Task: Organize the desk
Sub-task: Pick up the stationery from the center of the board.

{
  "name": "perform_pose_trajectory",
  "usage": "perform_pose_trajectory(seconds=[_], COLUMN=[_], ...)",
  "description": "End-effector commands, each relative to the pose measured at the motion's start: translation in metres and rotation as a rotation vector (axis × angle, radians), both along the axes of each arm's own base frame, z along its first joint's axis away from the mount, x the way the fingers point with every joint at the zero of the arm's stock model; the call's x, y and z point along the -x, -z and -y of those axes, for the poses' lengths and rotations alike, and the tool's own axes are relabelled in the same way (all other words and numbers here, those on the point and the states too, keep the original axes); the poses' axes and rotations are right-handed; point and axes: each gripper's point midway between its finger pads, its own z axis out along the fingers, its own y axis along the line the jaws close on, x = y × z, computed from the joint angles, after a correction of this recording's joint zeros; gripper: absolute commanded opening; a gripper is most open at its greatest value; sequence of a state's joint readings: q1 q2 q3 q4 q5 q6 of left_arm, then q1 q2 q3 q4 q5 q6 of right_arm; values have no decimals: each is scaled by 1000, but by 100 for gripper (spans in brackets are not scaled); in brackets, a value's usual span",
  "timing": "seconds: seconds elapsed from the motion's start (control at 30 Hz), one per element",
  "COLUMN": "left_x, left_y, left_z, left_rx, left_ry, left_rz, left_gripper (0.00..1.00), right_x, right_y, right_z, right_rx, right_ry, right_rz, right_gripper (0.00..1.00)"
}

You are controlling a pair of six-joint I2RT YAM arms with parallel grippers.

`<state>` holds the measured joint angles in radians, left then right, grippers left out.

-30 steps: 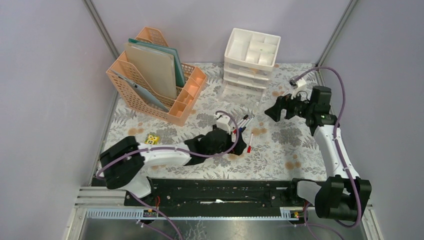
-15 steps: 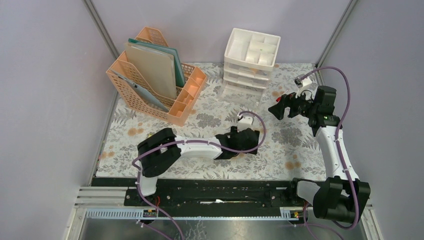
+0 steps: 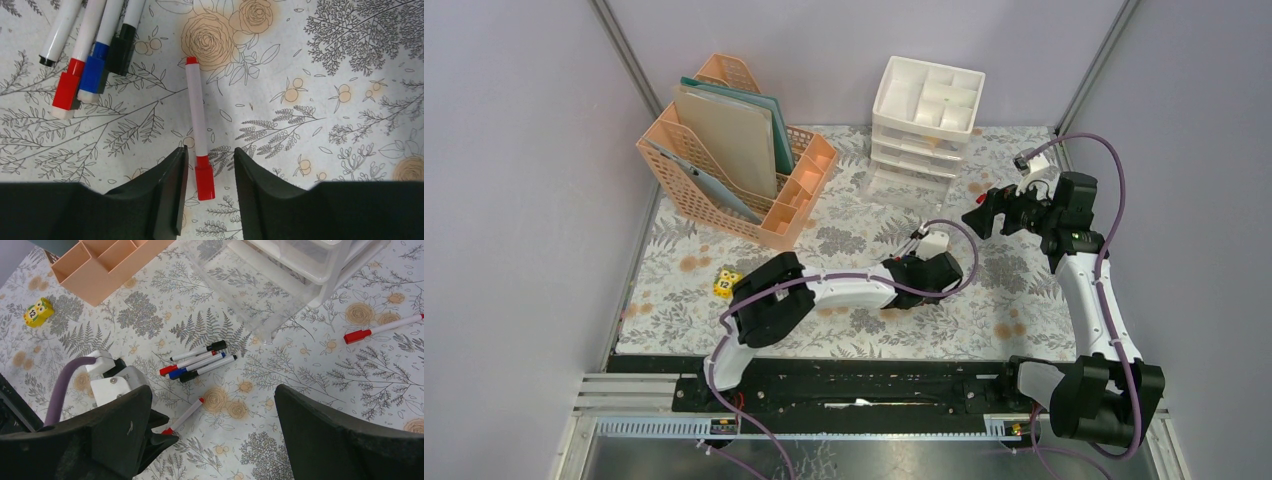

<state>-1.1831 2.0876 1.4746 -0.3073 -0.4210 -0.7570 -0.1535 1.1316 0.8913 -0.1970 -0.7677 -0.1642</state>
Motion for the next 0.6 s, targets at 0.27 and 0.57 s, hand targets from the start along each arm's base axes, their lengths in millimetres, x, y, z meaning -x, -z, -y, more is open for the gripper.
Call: perform_pose_trajectory(seconds=[0.27, 0.57], left_x=[-14, -11], left_y=[3, 8], left_z=[9, 5], left_rx=[-104, -135], left_ry=[16, 33], left_rz=[43, 31], left_gripper=[28, 18], right_x=[-2, -1], right_y=[-11, -11], right_z=[4, 3], right_rx=[23, 14], right_ry=[11, 6], right_rz=[59, 55], right_gripper=[100, 100])
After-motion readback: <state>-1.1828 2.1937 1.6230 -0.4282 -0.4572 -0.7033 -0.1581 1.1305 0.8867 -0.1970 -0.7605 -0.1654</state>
